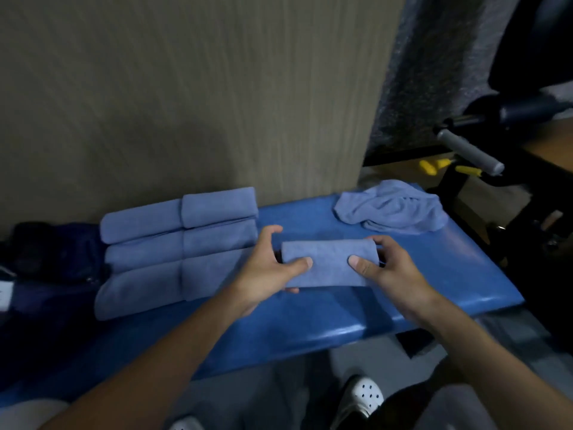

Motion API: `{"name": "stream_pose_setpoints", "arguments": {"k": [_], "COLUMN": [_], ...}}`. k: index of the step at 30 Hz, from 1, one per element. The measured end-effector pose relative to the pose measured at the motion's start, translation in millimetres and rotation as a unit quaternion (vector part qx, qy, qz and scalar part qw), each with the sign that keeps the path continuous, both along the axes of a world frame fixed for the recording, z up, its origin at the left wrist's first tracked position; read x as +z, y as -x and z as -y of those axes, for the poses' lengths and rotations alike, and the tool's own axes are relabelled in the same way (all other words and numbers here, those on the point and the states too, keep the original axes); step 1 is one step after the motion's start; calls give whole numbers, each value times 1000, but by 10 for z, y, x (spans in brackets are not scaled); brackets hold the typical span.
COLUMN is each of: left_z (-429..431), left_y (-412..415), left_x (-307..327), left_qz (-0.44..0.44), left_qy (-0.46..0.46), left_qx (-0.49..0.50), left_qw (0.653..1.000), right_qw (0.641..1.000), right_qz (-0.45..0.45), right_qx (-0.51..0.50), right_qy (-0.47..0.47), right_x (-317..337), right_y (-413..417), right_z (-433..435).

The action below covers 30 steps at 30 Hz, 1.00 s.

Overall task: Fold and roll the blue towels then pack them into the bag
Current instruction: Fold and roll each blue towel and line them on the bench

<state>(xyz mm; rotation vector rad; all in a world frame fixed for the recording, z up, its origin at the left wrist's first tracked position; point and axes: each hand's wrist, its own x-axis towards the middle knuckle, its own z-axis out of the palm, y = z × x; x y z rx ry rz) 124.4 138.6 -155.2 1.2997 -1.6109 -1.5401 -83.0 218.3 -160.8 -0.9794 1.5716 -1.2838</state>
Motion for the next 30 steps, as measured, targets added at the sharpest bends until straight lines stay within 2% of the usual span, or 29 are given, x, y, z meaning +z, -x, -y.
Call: {"name": "stream_pose_setpoints", "arguments": {"k": [3,7,10,13,18,22,24,27,30], "left_z": [62,113,149,207,330,422,472,513,512], "left_y": [-398,-954,-1386,-1748,-2106,-2307,-2372,-2417,-2435], "left_x": [187,328,266,176,127,72,26,-75,-167], "left_qz": [3,17,26,77,165,195,250,363,353], "left_qy": [44,126,197,274,331,322,323,327,323], "left_qx": [43,136,226,281,270,259,251,238,220], "left_qw": [998,983,954,917,889,890,878,839,850], "right_qw": [998,997,995,993,989,986,983,966,946], "right_qz": [51,36,34,-1,-64,-86,-108,-201,-288], "right_qx": [34,63,85,115,129,140,143,158,149], "right_qy": [14,28,34,40,31,28,27,21,24], "right_x": [135,232,278,279,272,238,182,35,-53], "right_y": [-390,-967,-1409,-1775,-2231,-2494,-2581,-2636,-2641], "right_z": [184,497,699,860,1125,1294,1368,1456,1470]}}
